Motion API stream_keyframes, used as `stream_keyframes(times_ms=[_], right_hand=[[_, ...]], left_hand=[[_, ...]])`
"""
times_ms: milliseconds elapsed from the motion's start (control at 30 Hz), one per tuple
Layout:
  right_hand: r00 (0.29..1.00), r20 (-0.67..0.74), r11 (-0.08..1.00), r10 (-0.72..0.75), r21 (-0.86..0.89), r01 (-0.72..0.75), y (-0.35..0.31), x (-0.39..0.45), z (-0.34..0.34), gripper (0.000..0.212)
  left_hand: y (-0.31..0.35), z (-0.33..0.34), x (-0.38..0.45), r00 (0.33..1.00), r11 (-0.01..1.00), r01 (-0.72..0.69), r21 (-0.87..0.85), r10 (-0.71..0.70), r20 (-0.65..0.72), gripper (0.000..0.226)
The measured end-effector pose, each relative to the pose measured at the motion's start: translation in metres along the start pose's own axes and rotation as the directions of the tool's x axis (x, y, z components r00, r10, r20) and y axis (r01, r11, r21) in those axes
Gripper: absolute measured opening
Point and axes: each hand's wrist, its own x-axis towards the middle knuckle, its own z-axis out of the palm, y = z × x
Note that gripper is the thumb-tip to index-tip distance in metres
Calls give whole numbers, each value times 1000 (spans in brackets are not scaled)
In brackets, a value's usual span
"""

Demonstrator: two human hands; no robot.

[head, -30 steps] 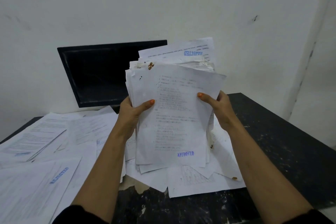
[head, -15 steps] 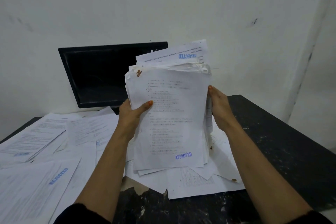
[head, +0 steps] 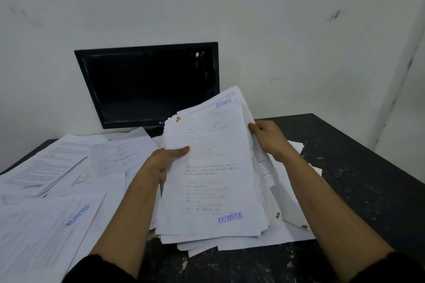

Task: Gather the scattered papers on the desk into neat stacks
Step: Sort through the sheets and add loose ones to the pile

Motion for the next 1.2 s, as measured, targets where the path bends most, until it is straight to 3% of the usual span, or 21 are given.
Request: stream_keyframes(times_ms=[67,200,333,433,567,733,867,1033,1200], right_hand=[[1000,-8,995,10,-102,-11,11,0,8,40],[994,-107,946,7,-320,-41,29,9,4,43],[982,-185,893,25,-437,-105,39,17,-16,27],[975,-196,874,-102,-485,-6,30,19,-31,24],[943,-190,796,-273,-595,111,13,20,-39,22],[836,-296,684,-462,-719,124,-24,11,-39,17],[761,-263,659,-593,-702,271,-57,0,-39,20],[774,-196,615,-602,-731,294,-80,-13,-40,22],[789,-240,631,-566,-742,226,-80,-18,-36,25]], left_hand=[[-14,-2,7,999,997,51,56,-50,-17,57],[-33,-2,16,997,988,70,137,-64,-42,45],[-40,-3,22,997,976,32,214,-16,-76,52],[-41,2,19,996,972,-31,233,50,-76,56],[-55,-2,18,969,934,-209,290,238,-67,89],[-57,-3,6,958,916,-259,306,284,-41,59],[-58,-6,2,949,905,-303,298,314,9,62],[-61,-7,-1,958,925,-282,254,286,23,40],[-61,-9,-2,962,937,-271,222,274,21,34]])
